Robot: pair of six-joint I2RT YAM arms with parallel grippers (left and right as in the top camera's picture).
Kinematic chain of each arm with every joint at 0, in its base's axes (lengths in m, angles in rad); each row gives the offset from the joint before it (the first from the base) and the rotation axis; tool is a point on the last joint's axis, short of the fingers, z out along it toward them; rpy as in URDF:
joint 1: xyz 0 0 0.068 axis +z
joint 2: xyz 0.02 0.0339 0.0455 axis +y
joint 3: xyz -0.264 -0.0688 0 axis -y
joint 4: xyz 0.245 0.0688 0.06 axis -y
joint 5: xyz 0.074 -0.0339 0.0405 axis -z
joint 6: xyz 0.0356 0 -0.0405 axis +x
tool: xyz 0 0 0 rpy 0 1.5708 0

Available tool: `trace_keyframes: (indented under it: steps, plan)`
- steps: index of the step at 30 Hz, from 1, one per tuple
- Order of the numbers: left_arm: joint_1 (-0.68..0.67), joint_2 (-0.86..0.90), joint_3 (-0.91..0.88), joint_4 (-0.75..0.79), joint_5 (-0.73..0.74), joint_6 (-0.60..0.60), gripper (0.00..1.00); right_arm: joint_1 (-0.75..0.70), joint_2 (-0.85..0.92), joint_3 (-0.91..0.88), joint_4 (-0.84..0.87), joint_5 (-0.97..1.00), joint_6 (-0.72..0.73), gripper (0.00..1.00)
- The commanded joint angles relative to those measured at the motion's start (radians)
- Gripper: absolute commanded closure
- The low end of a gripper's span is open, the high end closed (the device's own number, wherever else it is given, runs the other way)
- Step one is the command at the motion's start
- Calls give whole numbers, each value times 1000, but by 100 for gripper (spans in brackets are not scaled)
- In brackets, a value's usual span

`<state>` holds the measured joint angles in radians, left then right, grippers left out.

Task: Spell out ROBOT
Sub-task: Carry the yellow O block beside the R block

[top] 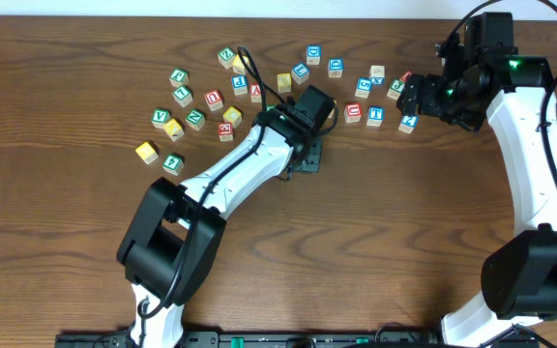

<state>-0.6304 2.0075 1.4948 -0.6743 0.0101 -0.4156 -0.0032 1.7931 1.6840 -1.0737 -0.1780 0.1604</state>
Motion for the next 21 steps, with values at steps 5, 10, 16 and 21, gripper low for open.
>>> trace_keyframes:
  steps: [5,10,16,21]
  plan:
    - [2,38,13,-8,-22,-21,69,5,9,16,0,12,11,5]
    - [2,41,6,-4,-22,-21,69,5,9,16,0,13,11,5]
    - [3,67,-1,7,-104,-21,69,5,9,16,-1,12,11,5]
    - [14,98,-1,14,-127,-25,69,5,9,16,-1,12,11,5]
